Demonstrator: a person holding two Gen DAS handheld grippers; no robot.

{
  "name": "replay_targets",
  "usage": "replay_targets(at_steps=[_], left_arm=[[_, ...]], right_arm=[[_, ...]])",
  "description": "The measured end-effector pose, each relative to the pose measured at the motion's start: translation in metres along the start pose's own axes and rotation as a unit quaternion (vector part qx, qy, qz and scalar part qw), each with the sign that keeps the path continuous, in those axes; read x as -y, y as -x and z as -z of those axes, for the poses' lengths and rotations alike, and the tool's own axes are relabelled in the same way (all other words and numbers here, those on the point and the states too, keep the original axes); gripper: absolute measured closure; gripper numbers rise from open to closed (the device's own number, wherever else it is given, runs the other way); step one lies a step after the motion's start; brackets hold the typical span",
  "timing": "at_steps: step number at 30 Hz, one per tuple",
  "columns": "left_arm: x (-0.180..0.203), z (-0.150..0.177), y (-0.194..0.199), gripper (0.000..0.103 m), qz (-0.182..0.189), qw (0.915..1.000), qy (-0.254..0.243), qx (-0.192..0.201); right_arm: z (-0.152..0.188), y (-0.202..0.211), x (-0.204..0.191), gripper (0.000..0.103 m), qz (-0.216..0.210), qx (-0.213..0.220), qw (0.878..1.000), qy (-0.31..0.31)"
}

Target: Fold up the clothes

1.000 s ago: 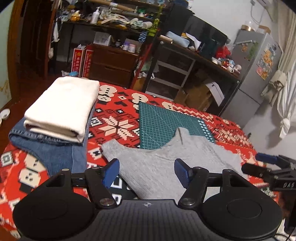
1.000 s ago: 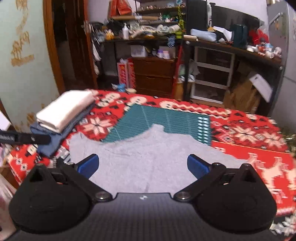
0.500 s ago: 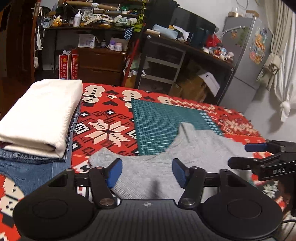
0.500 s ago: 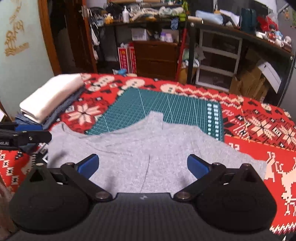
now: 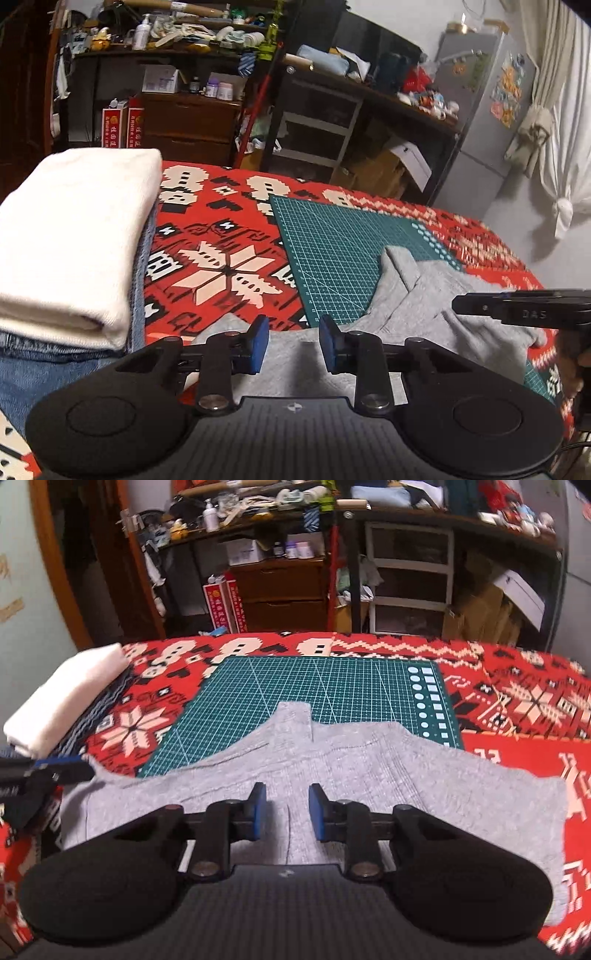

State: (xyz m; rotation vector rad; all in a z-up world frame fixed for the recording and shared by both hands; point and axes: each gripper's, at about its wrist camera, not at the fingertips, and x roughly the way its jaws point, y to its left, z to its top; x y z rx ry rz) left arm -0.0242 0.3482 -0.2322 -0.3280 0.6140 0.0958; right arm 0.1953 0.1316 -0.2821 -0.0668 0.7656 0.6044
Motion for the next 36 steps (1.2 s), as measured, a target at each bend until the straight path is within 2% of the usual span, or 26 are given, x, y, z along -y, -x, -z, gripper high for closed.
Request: replay_targets(at_steps=[4,9,11,12,13,20,26,30,34,36], left_arm=[[-0.009,0.002,0.005,0.074,0.012,0.9997,0.019,0.006],[-0.02,0.008,0.005,0.074,0.014,0.9994,0.031,0.0],[-0.018,0.012,0.004,0.074,0.011,0.9998,0.019,-0.003],[-0.018,0.013,0.003,0.074,0.009,0.9999,0.013,-0.004],[-0.017,0.015,0.002,0.074,0.008,0.9999,0.007,-0.006],[-0.01,0.022,0.001,0.073,-0.007,0.9993,-0.037,-0.004],[-0.003,0.026,0.0,0.073,-0.022,0.9972,-0.071,-0.001],[-0.002,0.025,0.001,0.073,-0.026,0.9966,-0.078,0.001],[-0.006,0.023,0.006,0.073,-0.021,0.998,-0.059,0.007],[-0.01,0.021,0.009,0.073,-0.019,0.9987,-0.046,0.011]], right_arm=[[-0.001,-0.008,-0.002,0.08,0.007,-0.006,1.0,0.003],[0.005,-0.018,-0.011,0.08,0.022,-0.025,0.999,0.025],[0.008,-0.017,-0.018,0.086,0.031,-0.024,0.998,0.042],[0.01,-0.016,-0.022,0.097,0.036,-0.023,0.998,0.051],[0.011,-0.015,-0.025,0.102,0.04,-0.022,0.997,0.06],[0.014,-0.003,-0.024,0.103,0.084,0.013,0.996,0.039],[0.02,-0.013,-0.02,0.103,0.094,0.008,0.995,0.031],[0.02,-0.011,-0.012,0.101,0.117,0.01,0.993,0.012],[0.018,0.006,-0.006,0.1,0.104,0.033,0.994,-0.007],[0.015,0.014,-0.013,0.1,0.082,0.041,0.996,-0.004]])
